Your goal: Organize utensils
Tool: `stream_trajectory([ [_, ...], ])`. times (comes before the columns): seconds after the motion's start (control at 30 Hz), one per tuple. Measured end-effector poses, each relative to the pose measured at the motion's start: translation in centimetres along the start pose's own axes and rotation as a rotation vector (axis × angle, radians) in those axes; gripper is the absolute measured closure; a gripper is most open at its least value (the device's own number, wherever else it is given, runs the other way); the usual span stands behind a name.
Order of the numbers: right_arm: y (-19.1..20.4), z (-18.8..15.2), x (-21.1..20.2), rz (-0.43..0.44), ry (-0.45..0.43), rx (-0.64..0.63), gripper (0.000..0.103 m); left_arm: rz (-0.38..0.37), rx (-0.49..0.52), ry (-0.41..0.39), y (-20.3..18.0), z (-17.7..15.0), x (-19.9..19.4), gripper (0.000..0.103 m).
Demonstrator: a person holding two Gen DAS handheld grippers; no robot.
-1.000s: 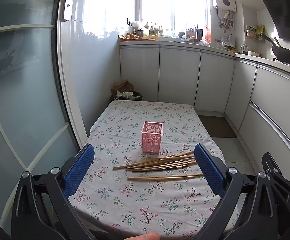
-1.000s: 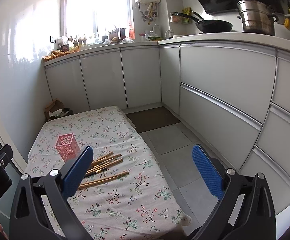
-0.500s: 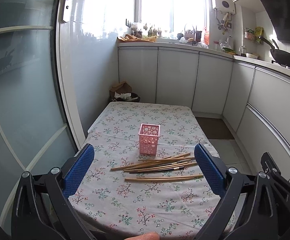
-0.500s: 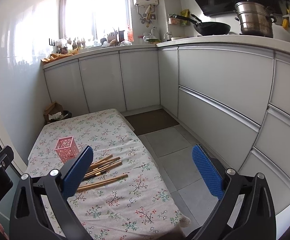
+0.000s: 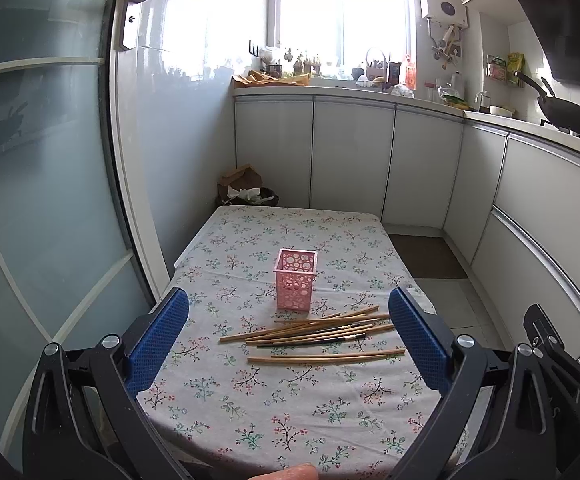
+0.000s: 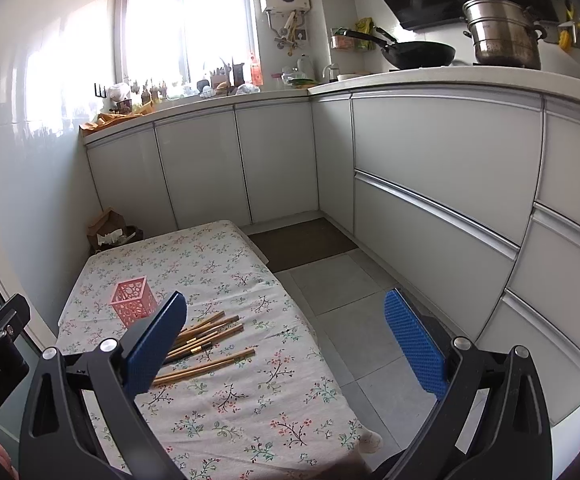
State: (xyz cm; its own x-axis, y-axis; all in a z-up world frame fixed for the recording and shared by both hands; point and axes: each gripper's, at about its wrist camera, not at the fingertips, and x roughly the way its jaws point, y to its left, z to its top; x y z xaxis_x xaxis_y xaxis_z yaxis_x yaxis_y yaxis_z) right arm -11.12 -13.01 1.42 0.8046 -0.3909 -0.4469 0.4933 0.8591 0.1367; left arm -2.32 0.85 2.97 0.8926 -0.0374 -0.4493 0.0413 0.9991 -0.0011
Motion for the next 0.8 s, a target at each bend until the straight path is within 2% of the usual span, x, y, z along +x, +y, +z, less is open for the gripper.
stream_trajectory([
  [0.8, 0.06, -0.33, -0.25, 0.003, 0.002, 0.010, 0.006, 0.006, -0.002, -0.005, -0.04, -0.10, -0.35, 0.007],
])
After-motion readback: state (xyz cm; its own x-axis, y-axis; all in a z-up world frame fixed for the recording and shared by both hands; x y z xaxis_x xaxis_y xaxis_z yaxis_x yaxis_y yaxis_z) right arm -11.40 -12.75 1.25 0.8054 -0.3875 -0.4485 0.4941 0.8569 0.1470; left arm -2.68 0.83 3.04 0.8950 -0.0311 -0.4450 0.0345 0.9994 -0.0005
